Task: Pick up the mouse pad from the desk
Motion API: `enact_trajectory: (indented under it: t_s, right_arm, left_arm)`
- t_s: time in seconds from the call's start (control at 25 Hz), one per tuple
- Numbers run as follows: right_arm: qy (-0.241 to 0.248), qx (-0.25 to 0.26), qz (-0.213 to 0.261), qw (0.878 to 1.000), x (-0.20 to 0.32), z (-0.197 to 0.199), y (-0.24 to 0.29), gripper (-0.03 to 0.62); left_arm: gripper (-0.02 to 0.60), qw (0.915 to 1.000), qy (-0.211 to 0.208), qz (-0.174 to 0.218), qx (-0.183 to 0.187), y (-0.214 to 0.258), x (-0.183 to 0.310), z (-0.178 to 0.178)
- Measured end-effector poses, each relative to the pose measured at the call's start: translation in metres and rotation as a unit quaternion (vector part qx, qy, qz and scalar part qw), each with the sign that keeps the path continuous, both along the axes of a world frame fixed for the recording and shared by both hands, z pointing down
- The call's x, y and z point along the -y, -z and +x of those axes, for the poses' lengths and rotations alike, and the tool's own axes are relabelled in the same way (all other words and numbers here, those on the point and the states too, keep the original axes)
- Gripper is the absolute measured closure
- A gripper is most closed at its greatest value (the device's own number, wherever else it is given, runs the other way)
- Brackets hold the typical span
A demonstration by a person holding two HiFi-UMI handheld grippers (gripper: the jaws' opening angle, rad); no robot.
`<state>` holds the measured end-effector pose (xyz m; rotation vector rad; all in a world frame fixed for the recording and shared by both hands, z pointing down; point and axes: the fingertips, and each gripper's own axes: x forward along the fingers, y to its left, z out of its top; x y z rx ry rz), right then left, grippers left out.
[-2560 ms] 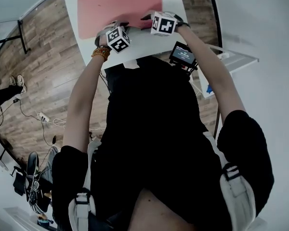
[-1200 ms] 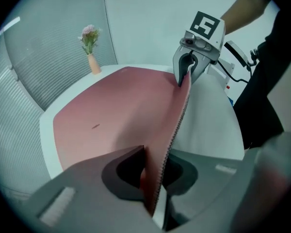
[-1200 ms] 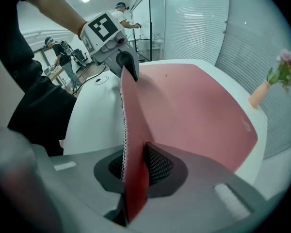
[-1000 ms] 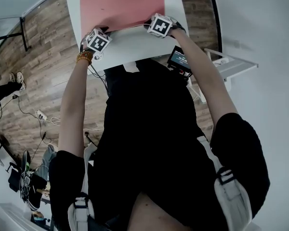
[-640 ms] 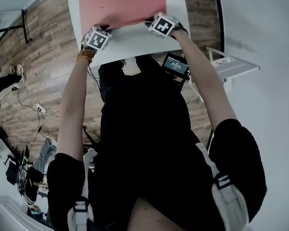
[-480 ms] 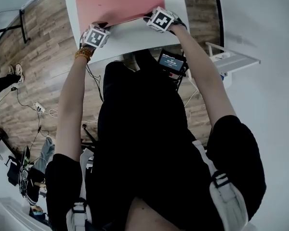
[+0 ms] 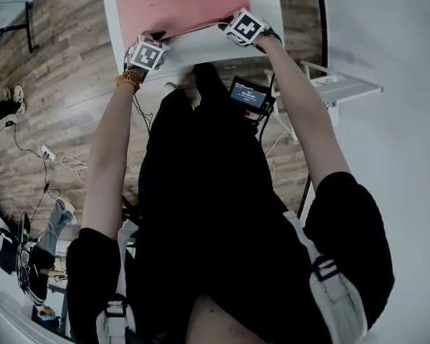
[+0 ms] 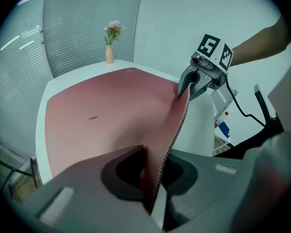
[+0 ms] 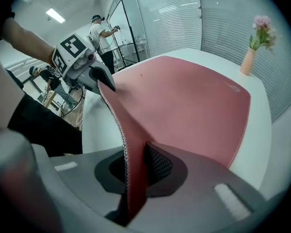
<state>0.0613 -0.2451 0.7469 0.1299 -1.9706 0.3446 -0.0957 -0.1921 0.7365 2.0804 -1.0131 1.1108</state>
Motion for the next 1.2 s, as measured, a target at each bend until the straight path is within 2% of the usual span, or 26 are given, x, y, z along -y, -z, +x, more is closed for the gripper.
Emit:
enact_trajectory:
  t_s: [0.2, 0.52, 1.0, 1.2]
  right_arm:
    - [-0.022, 0.001, -0.016, 1.0, -0.035, 0.005, -0.002, 0.548]
    - [-0.044, -0.001, -0.019, 0.999, -0.05, 0.003, -0.002, 0.549]
    - [-0.054, 0.006, -0.048, 0.997, -0.088, 0.008, -0.001, 0.548]
    - [-0.028, -0.011, -0.05, 0.998, -0.107, 0.006, 0.002, 0.549]
  left_arm:
    - [0.534, 0.9996, 0.008, 0.0, -0.027, 0.0, -0.032, 0.01]
    - [0.538, 0.9991, 0.01, -0.005, -0.04, 0.004, -0.052, 0.011]
    - [0.543, 0.9988, 0.007, 0.023, -0.044, -0.001, -0.082, 0.016]
    - [0.552, 0.9995, 0.004, 0.028, -0.011, 0.007, -0.093, 0.008]
